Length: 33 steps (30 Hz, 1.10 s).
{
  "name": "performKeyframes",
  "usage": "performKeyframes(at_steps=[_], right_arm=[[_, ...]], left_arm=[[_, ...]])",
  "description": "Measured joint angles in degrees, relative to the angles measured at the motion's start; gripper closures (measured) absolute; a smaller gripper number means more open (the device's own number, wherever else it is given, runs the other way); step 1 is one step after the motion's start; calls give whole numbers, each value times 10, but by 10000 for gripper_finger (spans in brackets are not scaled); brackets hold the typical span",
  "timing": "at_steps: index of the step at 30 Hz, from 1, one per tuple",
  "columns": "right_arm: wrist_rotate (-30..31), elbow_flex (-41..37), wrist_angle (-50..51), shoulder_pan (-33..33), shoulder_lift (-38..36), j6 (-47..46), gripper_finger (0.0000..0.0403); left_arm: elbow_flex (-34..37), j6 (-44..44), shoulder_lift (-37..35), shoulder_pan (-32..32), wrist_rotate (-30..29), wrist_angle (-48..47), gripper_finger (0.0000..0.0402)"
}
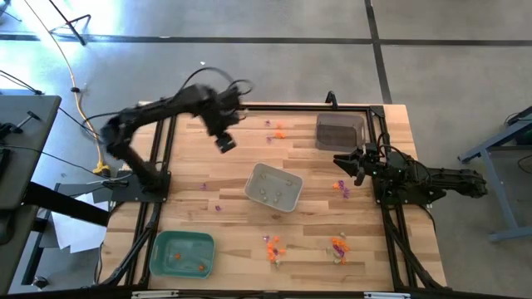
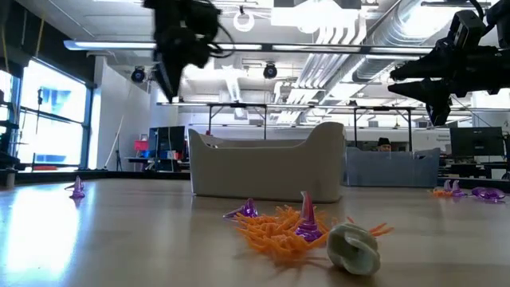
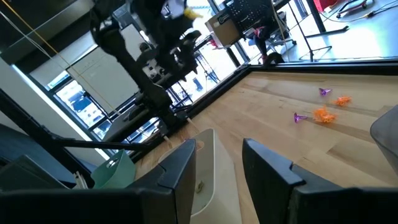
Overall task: Sort Halloween decoration
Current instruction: Put the violet witch hat toy into the black bin
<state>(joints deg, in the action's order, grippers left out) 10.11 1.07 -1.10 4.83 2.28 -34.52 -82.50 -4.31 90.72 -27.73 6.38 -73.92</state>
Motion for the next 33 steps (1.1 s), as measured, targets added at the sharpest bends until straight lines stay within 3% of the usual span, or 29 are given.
performKeyframes(at_steps=[7, 16, 23, 28, 33], right_arm=[[0, 0, 0, 0, 0, 0, 277], [0, 0, 0, 0, 0, 0, 277], [0, 0, 0, 0, 0, 0, 277], [0, 0, 0, 0, 0, 0, 277], [0, 0, 0, 0, 0, 0, 277]], left_arm=[[239, -157, -207, 47, 18, 67, 222], [401, -330, -384, 155, 18, 125, 222], [498, -333, -412, 207, 14, 230, 222], [561, -316, -392, 212, 11, 342, 222], [588, -316, -358, 212, -20, 392, 222]])
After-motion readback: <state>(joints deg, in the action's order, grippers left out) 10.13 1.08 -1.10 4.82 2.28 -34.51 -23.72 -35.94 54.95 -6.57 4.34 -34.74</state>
